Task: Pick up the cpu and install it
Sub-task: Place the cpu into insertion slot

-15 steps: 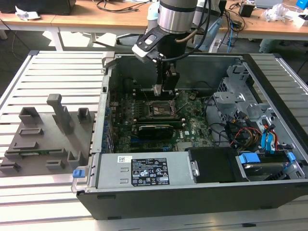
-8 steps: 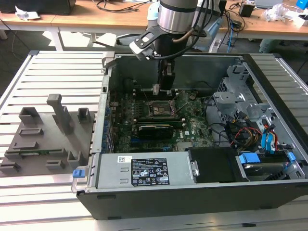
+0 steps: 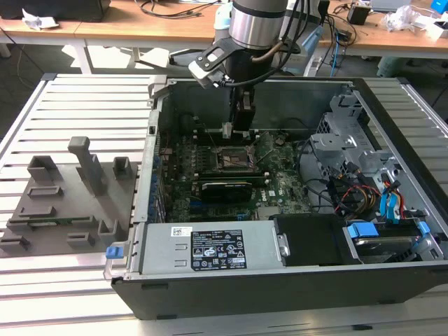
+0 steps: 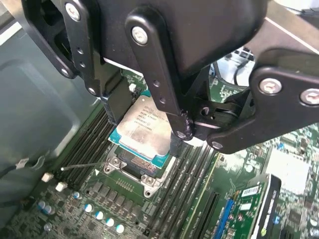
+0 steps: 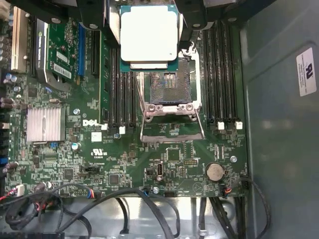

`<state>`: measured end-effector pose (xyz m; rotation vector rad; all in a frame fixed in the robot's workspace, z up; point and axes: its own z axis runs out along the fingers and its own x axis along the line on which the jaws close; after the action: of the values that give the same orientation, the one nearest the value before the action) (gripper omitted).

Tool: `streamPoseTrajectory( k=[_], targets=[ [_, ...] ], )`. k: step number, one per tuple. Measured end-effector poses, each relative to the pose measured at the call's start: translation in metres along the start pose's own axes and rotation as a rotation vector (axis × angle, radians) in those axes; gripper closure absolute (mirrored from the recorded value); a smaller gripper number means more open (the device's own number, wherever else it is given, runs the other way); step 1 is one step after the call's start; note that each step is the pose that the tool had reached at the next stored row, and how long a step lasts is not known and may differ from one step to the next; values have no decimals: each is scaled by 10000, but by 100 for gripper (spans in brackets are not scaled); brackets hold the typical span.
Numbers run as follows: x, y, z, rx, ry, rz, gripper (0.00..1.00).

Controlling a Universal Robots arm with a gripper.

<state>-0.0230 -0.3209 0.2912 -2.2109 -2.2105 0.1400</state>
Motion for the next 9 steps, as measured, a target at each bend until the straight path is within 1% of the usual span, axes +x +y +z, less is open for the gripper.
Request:
streamPoseTrajectory(
  k=[1, 5, 6, 7, 9],
  targets=[
    [0, 0, 0, -15, -19, -284, 46],
    [0, 0, 0, -16, -21, -290, 46],
    [0, -1, 1, -52, -23, -289, 46],
    [1, 0, 3, -252, -27, -278, 46],
    [0, 1, 2, -258, -29, -280, 46]
  ],
)
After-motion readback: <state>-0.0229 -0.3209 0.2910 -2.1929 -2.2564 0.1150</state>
